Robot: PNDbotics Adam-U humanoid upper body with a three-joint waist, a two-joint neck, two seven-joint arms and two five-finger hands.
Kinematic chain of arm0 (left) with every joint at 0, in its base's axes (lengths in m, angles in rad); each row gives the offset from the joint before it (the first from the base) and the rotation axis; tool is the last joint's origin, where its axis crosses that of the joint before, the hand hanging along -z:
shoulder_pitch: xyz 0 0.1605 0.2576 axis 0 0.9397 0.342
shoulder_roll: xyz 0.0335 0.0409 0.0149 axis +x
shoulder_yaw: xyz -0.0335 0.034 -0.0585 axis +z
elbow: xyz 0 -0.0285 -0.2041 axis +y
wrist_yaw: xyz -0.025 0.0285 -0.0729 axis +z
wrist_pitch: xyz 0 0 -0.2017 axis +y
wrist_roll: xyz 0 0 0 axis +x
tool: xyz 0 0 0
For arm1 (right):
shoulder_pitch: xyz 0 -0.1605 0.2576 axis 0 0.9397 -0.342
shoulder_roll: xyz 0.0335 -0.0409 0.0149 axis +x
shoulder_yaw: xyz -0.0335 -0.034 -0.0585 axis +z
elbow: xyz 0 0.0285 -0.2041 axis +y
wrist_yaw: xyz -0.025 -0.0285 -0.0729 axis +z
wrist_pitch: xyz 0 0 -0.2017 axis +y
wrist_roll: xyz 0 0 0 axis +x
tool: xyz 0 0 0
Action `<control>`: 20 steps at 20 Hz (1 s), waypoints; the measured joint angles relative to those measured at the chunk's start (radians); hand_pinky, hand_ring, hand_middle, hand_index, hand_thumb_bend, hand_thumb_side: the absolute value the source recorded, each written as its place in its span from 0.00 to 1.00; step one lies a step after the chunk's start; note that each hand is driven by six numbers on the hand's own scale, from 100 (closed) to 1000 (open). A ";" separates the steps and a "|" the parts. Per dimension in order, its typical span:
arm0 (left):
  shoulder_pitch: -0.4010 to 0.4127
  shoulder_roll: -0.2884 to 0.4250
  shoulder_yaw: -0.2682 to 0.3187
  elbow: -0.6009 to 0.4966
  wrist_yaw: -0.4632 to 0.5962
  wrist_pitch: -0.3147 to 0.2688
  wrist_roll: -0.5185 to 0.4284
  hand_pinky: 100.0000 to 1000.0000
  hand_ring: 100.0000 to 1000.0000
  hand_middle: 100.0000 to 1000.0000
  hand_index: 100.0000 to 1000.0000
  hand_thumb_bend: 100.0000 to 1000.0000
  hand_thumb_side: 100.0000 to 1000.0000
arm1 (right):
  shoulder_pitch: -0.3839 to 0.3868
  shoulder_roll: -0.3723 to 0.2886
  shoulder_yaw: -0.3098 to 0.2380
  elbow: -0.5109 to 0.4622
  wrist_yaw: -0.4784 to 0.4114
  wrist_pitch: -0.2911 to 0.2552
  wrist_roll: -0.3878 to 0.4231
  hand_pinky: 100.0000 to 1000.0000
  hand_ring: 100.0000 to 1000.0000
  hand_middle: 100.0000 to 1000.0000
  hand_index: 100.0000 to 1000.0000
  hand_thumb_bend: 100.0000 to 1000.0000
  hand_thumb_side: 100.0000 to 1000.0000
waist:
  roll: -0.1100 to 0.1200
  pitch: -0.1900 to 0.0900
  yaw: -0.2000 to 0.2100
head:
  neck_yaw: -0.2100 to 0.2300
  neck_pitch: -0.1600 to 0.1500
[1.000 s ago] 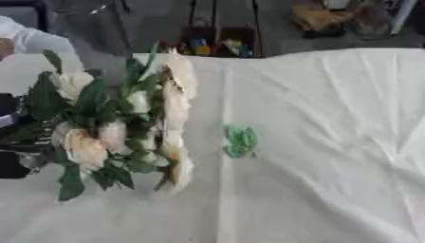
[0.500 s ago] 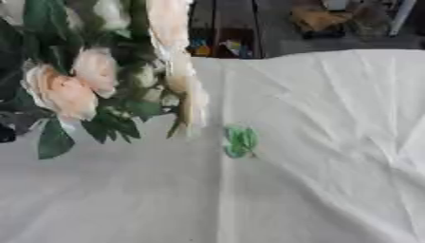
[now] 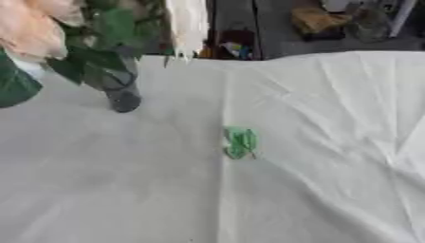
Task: Arrange flowers into the vase.
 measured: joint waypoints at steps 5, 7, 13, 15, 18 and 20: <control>-0.034 0.000 0.019 -0.001 0.208 0.016 0.141 0.00 0.00 0.00 0.00 0.00 0.56 | 0.002 -0.002 0.000 0.000 0.000 0.002 0.002 0.51 0.77 0.47 0.73 0.00 0.84 | 0.005 -0.001 0.000 | 0.000 0.000; -0.047 0.000 0.027 -0.002 0.287 0.027 0.207 0.00 0.00 0.00 0.00 0.00 0.58 | 0.006 -0.005 0.000 0.000 0.000 0.003 0.003 0.51 0.77 0.47 0.73 0.00 0.84 | 0.008 -0.002 0.001 | 0.000 0.000; -0.072 0.000 0.045 -0.004 0.484 0.081 0.418 0.00 0.00 0.00 0.00 0.00 0.62 | 0.009 -0.007 0.000 0.000 -0.001 0.004 0.006 0.51 0.77 0.47 0.73 0.00 0.84 | 0.017 -0.007 0.001 | 0.001 0.003; -0.081 0.000 0.049 -0.004 0.524 0.098 0.472 0.00 0.00 0.00 0.00 0.00 0.62 | 0.009 -0.007 0.000 0.000 -0.001 0.005 0.008 0.51 0.77 0.47 0.73 0.00 0.84 | 0.019 -0.007 0.002 | 0.001 0.005; -0.087 0.000 0.049 -0.004 0.557 0.111 0.517 0.00 0.00 0.00 0.00 0.00 0.62 | 0.010 -0.010 0.000 0.000 -0.001 0.006 0.010 0.51 0.77 0.47 0.73 0.00 0.84 | 0.019 -0.007 0.002 | 0.001 0.007; -0.087 0.000 0.049 -0.004 0.567 0.114 0.530 0.00 0.00 0.00 0.00 0.00 0.64 | 0.010 -0.012 0.000 0.000 -0.002 0.006 0.011 0.51 0.77 0.47 0.73 0.00 0.84 | 0.019 -0.007 0.002 | 0.001 0.008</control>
